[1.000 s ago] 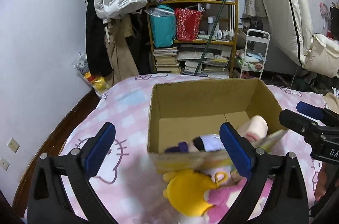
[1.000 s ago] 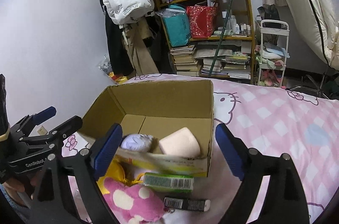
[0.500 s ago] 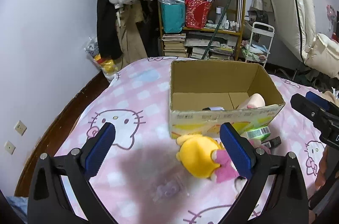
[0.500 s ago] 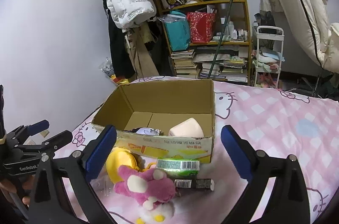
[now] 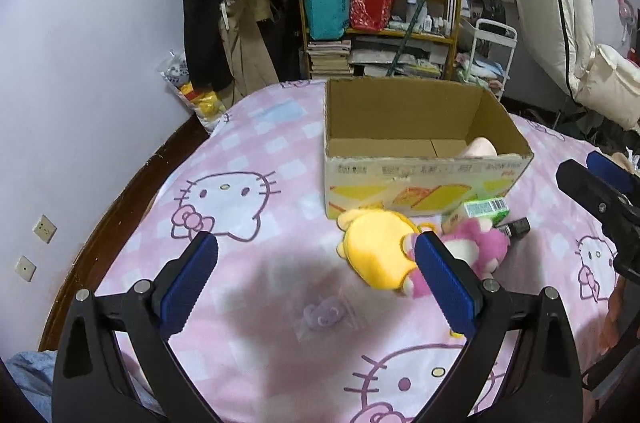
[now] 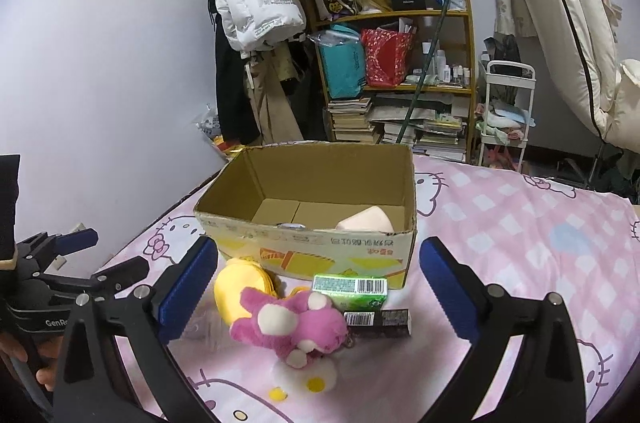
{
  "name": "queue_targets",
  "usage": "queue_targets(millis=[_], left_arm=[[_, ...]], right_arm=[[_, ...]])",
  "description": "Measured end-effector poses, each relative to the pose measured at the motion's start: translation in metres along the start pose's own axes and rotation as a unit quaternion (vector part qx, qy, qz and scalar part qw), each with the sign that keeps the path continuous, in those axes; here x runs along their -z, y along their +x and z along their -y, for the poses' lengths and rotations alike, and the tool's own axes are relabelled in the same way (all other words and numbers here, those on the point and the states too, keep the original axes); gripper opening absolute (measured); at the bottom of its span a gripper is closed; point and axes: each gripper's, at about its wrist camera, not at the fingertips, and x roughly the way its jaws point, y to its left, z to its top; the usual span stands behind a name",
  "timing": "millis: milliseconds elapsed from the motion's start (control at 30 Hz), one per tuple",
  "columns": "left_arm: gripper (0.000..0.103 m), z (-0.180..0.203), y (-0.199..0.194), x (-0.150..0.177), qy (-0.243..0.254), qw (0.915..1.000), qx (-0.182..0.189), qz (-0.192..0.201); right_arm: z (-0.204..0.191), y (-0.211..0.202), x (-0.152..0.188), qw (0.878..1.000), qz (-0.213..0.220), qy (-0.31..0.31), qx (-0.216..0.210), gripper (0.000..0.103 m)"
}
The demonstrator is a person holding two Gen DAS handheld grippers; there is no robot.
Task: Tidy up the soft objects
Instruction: 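Move both tools back toward the remaining toys beside the box, then grasp the pink plush with the right gripper while the left gripper grasps the clear bag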
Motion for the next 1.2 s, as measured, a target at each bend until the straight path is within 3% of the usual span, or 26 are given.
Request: queue_targets(millis=[233, 533, 967, 1200], left_arm=[[0.098, -0.001, 0.021, 0.004, -0.007, 0.9991, 0.003, -0.041], [0.098, -0.008, 0.055, 0.009, -0.034, 0.9946, 0.005, -0.097], [0.098, -0.015, 0.114, 0.022, -0.072, 0.9774, 0.007, -0.199], [0.098, -0.012, 0.136, 0.031, -0.077, 0.9680, 0.006, -0.239]], right_arm=[[-0.006, 0.002, 0.005, 1.000, -0.005, -0.022, 0.012, 0.103], [-0.006, 0.025, 0.010, 0.999, -0.036, -0.020, -0.007, 0.103], [0.006, 0.068, 0.027, 0.994, -0.112, 0.004, -0.020, 0.103], [0.005, 0.076, 0.030, 0.994, -0.113, -0.006, -0.003, 0.103]])
